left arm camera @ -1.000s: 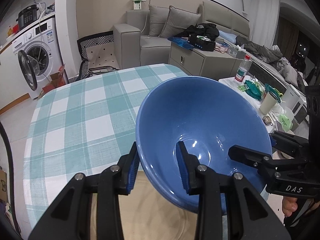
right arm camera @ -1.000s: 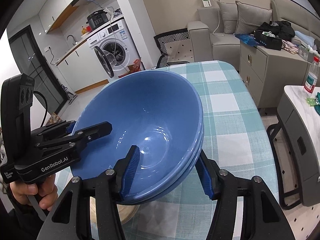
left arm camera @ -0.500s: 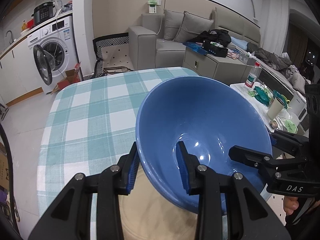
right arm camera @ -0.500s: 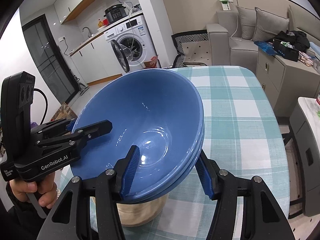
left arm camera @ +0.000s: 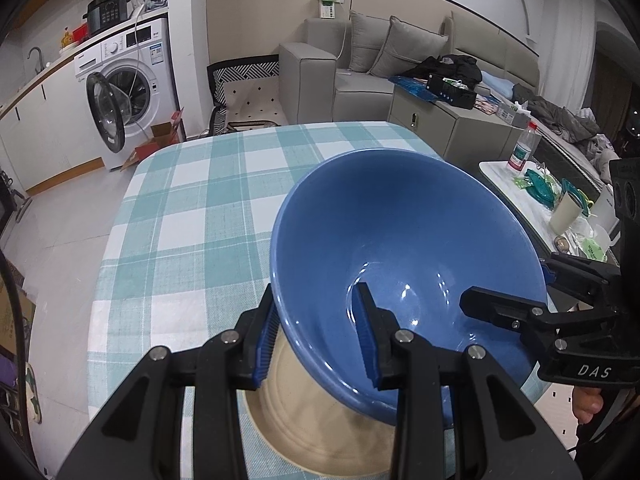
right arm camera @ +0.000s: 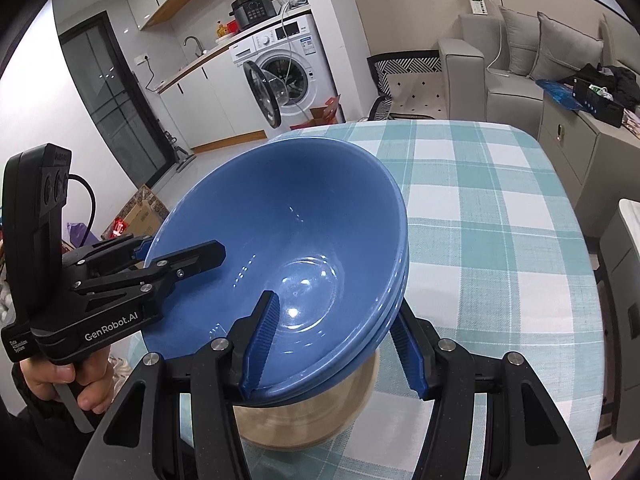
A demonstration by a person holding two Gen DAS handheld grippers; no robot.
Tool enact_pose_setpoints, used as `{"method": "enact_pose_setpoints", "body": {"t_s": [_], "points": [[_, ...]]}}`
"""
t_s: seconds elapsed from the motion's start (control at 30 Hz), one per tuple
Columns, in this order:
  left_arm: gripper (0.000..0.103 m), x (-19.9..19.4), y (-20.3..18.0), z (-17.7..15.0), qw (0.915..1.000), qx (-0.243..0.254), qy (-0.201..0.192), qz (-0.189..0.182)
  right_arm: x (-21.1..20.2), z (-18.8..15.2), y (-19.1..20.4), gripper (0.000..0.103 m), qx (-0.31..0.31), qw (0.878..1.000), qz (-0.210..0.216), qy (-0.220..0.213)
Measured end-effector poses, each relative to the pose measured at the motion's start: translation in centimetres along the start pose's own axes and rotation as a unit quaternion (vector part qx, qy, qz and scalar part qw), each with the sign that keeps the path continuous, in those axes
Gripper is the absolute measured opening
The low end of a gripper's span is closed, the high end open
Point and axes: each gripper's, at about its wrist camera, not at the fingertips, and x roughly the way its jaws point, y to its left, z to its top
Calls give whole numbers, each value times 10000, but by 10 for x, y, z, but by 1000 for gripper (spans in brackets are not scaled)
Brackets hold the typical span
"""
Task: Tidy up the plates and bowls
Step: 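Lift the nested bowls and carry them over the cream plate stack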
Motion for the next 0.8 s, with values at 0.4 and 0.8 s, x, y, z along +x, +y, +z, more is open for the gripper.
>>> {"method": "enact_pose_setpoints", "body": {"t_s": [0.4, 0.8], "points": [[35, 2, 16, -20, 9994, -230, 191, 168, 21, -9, 14, 57, -152, 9993, 172, 281], [35, 19, 28, -29, 9981, -376, 422, 250, 45, -11, 16, 57, -144, 9981, 256, 539]]}}
